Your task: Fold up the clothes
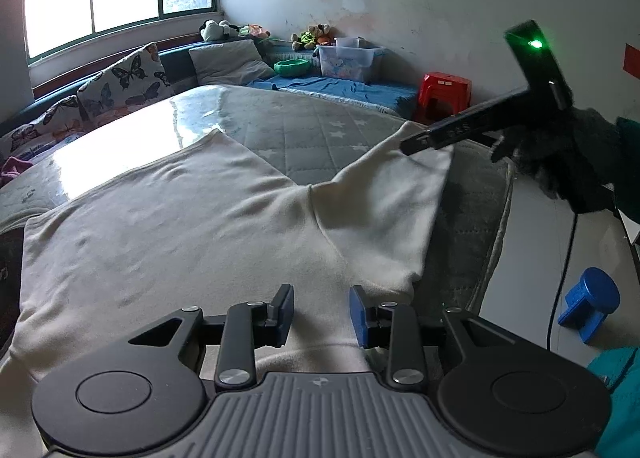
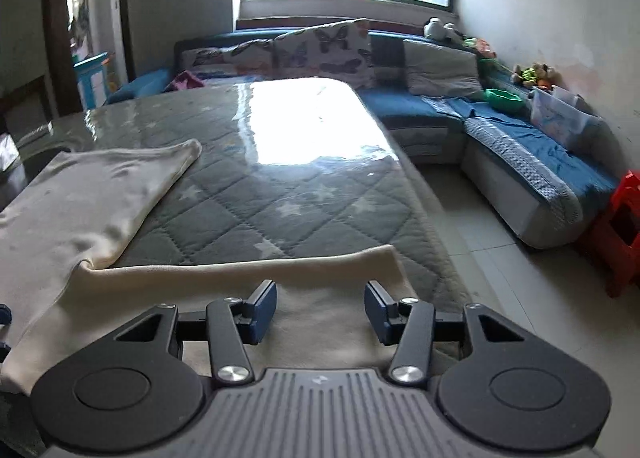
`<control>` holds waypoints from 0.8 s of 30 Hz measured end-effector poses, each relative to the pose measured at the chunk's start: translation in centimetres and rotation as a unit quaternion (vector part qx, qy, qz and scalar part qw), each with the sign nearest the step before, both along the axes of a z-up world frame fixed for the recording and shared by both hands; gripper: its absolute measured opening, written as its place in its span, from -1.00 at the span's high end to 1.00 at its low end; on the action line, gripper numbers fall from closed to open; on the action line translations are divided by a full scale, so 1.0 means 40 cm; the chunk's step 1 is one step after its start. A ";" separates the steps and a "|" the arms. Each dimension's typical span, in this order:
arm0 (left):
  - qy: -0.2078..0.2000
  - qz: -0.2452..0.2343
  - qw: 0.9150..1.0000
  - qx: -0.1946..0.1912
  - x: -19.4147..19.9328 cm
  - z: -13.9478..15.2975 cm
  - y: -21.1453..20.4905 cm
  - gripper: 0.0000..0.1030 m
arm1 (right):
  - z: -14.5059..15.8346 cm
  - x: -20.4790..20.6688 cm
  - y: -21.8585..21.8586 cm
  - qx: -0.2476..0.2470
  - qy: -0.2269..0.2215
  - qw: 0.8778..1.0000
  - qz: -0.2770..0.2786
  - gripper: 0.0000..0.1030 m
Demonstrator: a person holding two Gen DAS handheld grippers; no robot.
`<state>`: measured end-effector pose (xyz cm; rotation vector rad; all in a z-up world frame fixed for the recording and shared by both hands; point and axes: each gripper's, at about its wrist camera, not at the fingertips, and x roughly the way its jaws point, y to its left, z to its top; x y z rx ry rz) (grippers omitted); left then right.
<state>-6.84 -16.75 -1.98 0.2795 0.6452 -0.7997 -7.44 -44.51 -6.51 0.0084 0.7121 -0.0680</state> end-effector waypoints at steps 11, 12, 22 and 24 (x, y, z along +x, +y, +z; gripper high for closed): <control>-0.007 0.029 1.000 -0.007 0.018 0.017 -0.006 -0.13 | -0.009 -0.048 -0.041 0.023 -0.007 0.998 -0.065 -0.05; -0.006 0.032 0.999 -0.007 0.018 0.018 -0.006 -0.17 | -0.010 -0.052 -0.042 0.024 -0.008 0.997 -0.069 -0.08; -0.005 0.054 0.998 -0.008 0.021 0.020 -0.006 -0.53 | -0.027 -0.086 -0.060 0.052 -0.015 0.993 -0.104 -0.10; -0.005 0.055 0.998 -0.007 0.021 0.020 -0.007 -0.56 | -0.026 -0.087 -0.062 0.055 -0.018 0.993 -0.107 -0.10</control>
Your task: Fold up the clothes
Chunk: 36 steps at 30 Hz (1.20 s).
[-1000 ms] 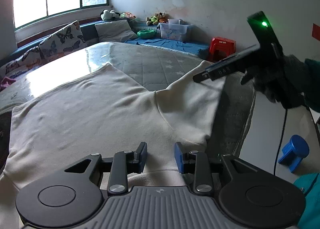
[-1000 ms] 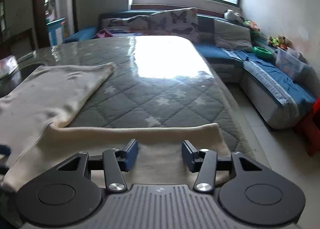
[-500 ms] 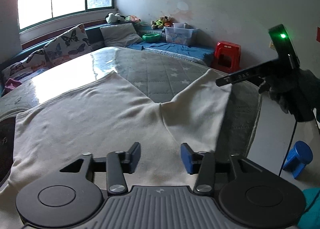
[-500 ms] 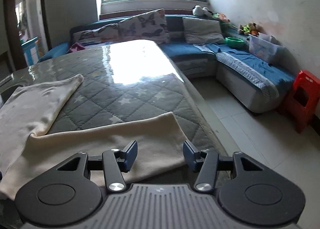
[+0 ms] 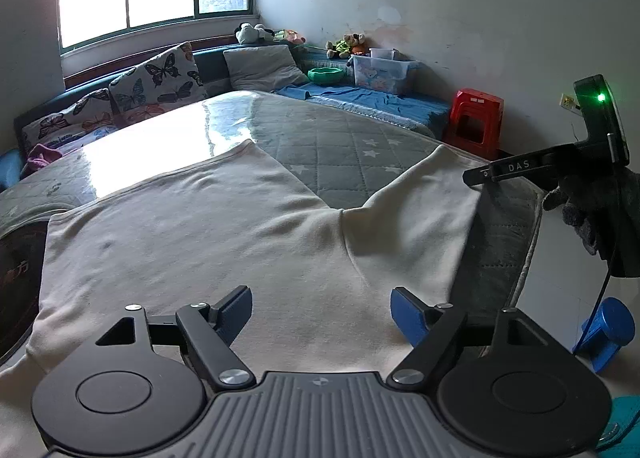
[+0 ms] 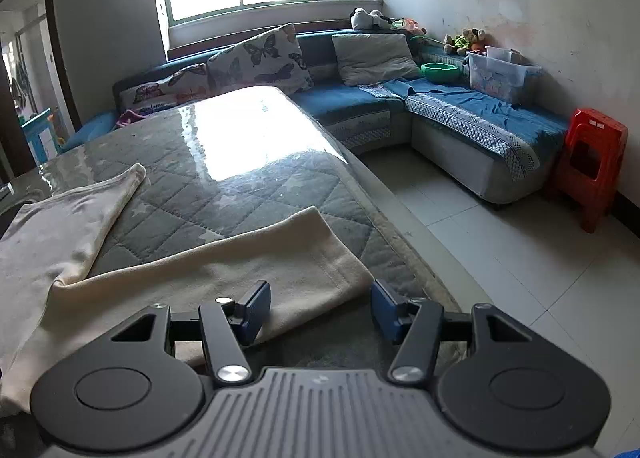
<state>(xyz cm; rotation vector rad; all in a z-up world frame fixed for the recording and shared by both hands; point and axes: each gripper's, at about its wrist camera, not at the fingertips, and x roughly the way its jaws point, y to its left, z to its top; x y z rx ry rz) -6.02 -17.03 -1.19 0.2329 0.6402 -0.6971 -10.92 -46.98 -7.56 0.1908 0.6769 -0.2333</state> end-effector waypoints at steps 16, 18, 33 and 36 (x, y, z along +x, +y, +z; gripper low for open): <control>0.000 0.006 1.000 0.004 -0.005 0.000 -0.004 -0.61 | -0.004 0.015 0.005 -0.013 0.001 0.999 -0.032 0.64; 0.001 0.007 1.000 0.006 -0.005 -0.001 -0.004 -0.61 | -0.004 0.014 0.001 -0.005 -0.004 0.999 -0.034 0.76; 0.002 0.013 1.000 0.013 0.001 -0.011 -0.012 -0.64 | 0.112 -0.039 0.001 0.028 -0.102 0.994 -0.018 0.89; 0.003 0.014 1.000 0.015 0.000 -0.018 -0.017 -0.64 | 0.148 -0.045 0.017 0.030 -0.120 0.992 -0.001 0.89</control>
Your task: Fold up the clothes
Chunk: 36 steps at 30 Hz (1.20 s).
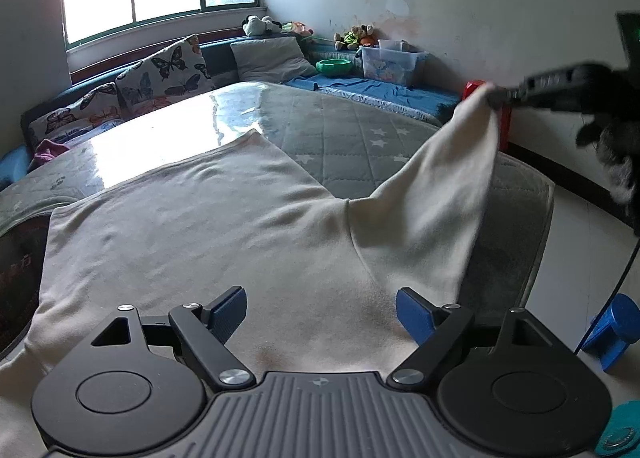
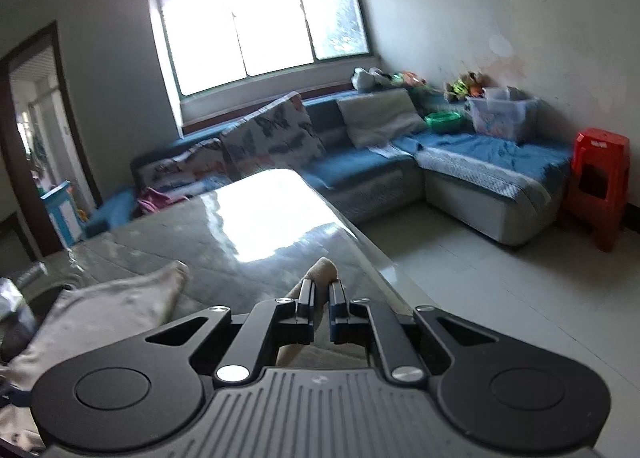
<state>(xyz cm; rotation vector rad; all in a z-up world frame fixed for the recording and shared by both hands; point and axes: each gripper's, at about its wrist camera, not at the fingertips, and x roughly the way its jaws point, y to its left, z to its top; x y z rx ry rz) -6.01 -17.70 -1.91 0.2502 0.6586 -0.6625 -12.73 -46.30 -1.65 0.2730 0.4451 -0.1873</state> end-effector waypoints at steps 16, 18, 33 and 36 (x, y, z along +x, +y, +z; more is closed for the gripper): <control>-0.026 0.073 0.996 -0.036 -0.031 0.038 0.160 -0.64 | 0.222 0.034 0.256 -0.023 -0.070 0.976 0.207 0.92; -0.025 0.085 0.995 -0.040 -0.038 0.036 0.186 -0.64 | 0.232 0.051 0.312 -0.027 -0.070 0.967 0.242 0.92; -0.015 0.140 0.988 -0.059 -0.063 0.023 0.293 -0.60 | 0.170 0.106 0.583 -0.037 0.001 0.915 0.403 0.76; -0.019 0.146 0.987 -0.058 -0.067 0.027 0.302 -0.59 | 0.144 0.108 0.540 -0.054 0.030 0.922 0.382 0.63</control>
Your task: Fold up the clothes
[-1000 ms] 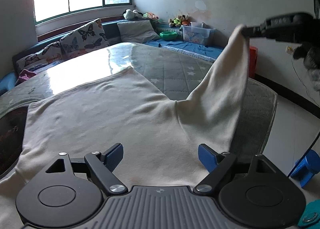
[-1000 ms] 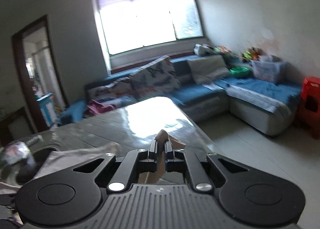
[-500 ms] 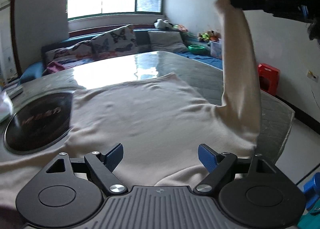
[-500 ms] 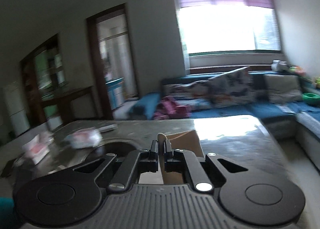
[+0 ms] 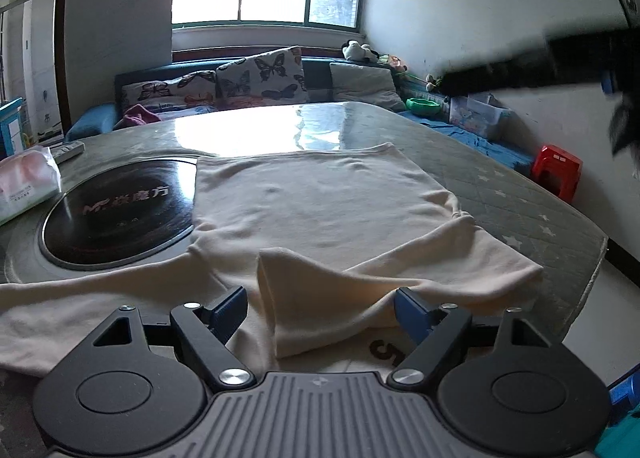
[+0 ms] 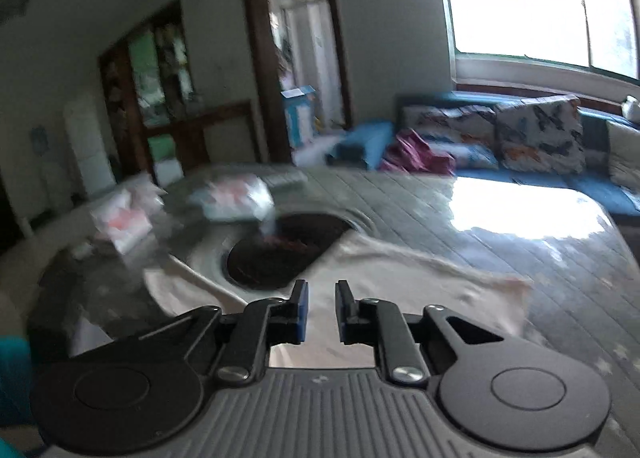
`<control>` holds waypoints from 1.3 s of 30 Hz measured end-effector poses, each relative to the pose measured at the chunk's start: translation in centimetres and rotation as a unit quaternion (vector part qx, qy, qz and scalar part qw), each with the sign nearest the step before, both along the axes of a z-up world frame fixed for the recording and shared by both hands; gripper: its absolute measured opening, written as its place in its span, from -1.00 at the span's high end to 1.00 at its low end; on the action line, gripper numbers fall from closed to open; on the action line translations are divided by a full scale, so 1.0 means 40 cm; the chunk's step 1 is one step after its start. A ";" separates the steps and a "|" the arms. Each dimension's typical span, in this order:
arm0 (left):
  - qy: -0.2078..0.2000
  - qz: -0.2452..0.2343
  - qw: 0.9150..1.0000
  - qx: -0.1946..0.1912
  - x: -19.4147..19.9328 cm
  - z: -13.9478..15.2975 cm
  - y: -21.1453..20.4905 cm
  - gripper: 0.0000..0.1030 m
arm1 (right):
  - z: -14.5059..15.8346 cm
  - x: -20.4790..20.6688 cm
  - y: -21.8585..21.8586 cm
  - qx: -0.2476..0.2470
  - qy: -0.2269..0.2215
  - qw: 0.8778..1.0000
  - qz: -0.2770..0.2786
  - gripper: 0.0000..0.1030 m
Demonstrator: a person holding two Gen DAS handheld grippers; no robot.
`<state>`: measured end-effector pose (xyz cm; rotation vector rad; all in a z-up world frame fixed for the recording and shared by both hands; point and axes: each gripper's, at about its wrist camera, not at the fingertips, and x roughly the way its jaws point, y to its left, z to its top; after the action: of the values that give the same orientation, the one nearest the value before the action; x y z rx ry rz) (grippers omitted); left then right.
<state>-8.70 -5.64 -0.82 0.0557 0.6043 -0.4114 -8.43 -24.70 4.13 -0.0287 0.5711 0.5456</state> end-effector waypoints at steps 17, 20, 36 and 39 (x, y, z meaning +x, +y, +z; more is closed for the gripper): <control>0.009 0.003 1.000 0.002 0.075 0.017 0.020 -0.44 | -0.170 0.045 -0.121 -0.109 0.064 0.992 -0.012 0.48; 0.024 -0.004 1.000 0.004 0.089 0.005 0.017 -0.35 | -0.182 0.067 -0.108 -0.129 0.061 0.989 0.023 0.48; 0.024 -0.010 1.000 -0.017 0.078 0.033 0.045 0.68 | -0.189 0.093 -0.108 -0.155 0.049 0.984 0.074 0.91; 0.032 0.009 0.999 -0.004 0.095 0.020 0.052 0.73 | -0.189 0.088 -0.125 -0.137 0.045 0.989 0.041 0.91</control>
<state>-4.89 -3.55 -0.03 0.0293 0.6666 -0.3995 -4.92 -29.70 -3.44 -0.2903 0.7319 0.5465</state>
